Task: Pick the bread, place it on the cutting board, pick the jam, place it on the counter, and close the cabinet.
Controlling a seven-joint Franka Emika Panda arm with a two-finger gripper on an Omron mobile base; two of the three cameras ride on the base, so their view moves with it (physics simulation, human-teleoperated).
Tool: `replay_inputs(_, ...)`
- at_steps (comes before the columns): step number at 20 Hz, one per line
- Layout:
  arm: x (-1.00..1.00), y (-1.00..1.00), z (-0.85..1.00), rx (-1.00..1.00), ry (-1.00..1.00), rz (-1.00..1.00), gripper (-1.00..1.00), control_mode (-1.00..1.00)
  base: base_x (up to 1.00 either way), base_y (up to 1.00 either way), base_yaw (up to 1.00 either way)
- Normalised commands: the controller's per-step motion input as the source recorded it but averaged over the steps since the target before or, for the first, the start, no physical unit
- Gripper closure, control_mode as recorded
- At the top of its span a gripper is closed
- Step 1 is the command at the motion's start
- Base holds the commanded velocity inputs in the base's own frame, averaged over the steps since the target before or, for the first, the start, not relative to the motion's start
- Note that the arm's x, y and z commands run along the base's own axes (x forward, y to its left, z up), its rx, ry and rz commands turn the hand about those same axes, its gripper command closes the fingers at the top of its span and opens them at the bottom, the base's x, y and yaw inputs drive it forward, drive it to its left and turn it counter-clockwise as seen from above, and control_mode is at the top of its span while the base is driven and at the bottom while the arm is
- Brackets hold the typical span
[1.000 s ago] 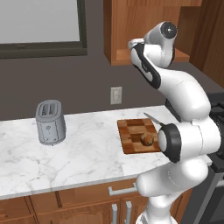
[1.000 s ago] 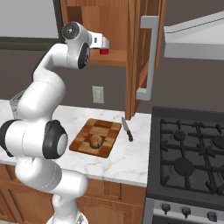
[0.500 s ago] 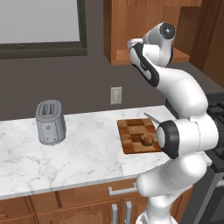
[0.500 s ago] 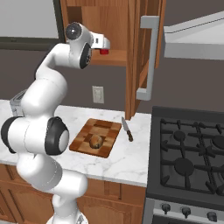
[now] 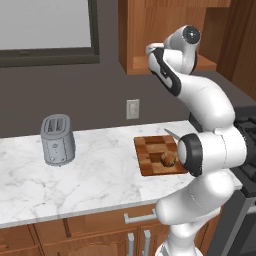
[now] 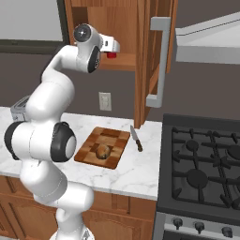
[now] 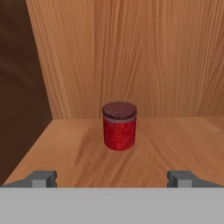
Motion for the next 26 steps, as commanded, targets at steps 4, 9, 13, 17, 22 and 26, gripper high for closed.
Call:
replay_inputs(4, 0.10, -0.01, -0.04, 0.00, 0.00, 0.00, -1.00, -1.00, 0.00, 0.00, 0.00)
replay_inputs(9, 0.16, 0.00, -0.09, 0.00, 0.00, 0.00, -1.00, -1.00, 0.00, 0.00, 0.00)
replay_inputs(13, 0.16, 0.00, -0.06, 0.00, 0.00, 0.00, -1.00, -1.00, 0.00, 0.00, 0.00)
replay_inputs(17, 0.13, -0.04, -0.02, 0.00, 0.00, 0.00, -1.00, -1.00, 0.00, 0.00, 0.00)
replay_inputs(22, 0.16, -0.03, 0.00, 0.00, 0.00, 0.00, -1.00, -1.00, 0.00, 0.00, 0.00)
replay_inputs(26, 0.16, -0.02, -0.01, 0.00, 0.00, 0.00, -1.00, -1.00, 0.00, 0.00, 0.00)
